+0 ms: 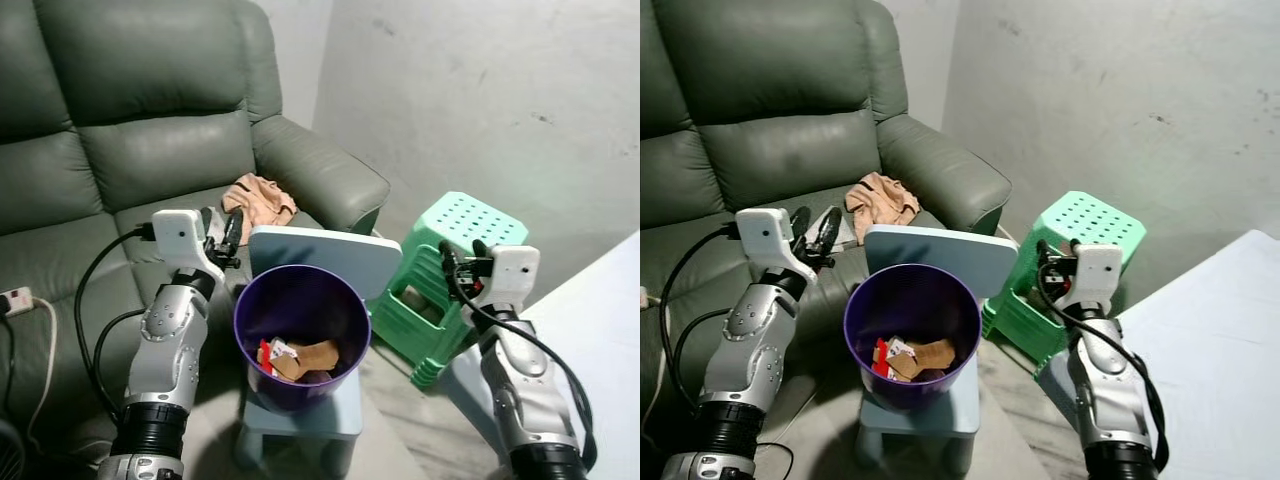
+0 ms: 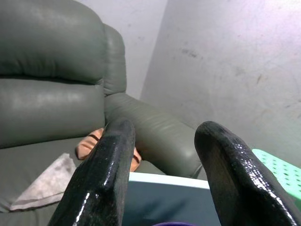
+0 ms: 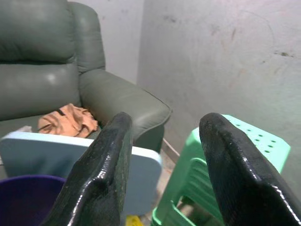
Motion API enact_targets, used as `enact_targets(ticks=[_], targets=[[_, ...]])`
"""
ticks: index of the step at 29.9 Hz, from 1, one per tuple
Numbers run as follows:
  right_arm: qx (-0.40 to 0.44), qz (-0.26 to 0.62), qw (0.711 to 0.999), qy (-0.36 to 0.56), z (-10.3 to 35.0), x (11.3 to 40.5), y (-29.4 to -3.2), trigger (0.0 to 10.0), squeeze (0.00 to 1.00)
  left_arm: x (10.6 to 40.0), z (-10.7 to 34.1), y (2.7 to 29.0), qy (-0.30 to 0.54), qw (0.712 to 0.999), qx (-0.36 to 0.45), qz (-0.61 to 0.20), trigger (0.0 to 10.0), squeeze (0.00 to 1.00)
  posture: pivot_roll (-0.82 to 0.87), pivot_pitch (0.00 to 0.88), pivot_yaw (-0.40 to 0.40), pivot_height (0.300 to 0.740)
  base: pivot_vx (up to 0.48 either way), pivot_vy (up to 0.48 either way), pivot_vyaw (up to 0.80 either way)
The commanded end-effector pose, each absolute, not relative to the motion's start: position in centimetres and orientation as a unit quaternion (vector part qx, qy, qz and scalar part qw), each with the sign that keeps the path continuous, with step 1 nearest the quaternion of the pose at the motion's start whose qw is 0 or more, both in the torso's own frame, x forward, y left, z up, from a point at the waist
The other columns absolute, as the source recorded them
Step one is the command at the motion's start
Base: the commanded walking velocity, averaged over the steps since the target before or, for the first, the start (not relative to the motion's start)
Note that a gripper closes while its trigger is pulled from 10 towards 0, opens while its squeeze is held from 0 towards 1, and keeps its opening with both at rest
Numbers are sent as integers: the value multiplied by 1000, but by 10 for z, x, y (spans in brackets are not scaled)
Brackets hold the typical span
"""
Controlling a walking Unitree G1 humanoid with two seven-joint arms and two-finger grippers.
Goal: Picking trash to rubbish bin
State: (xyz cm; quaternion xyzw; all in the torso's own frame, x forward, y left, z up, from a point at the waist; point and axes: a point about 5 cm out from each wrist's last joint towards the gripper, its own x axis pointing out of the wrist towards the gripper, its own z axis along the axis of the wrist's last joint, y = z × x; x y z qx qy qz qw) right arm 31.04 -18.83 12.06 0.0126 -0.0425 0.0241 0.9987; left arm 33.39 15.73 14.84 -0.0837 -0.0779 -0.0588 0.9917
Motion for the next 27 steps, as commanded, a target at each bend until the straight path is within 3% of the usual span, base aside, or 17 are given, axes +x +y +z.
enact_targets(ticks=[1, 27], targets=[[11, 16, 999, -48, 125, 311, -191, 10000, 0, 337, 153, 152, -80, 990, -93, -63, 10000, 0, -3, 0, -109, 740, 0, 0, -775], [14, 6, 999, -47, 126, 311, -193, 10000, 0, 337, 154, 157, -84, 992, -84, -51, 10000, 0, -9, 0, -112, 740, 0, 0, -781]])
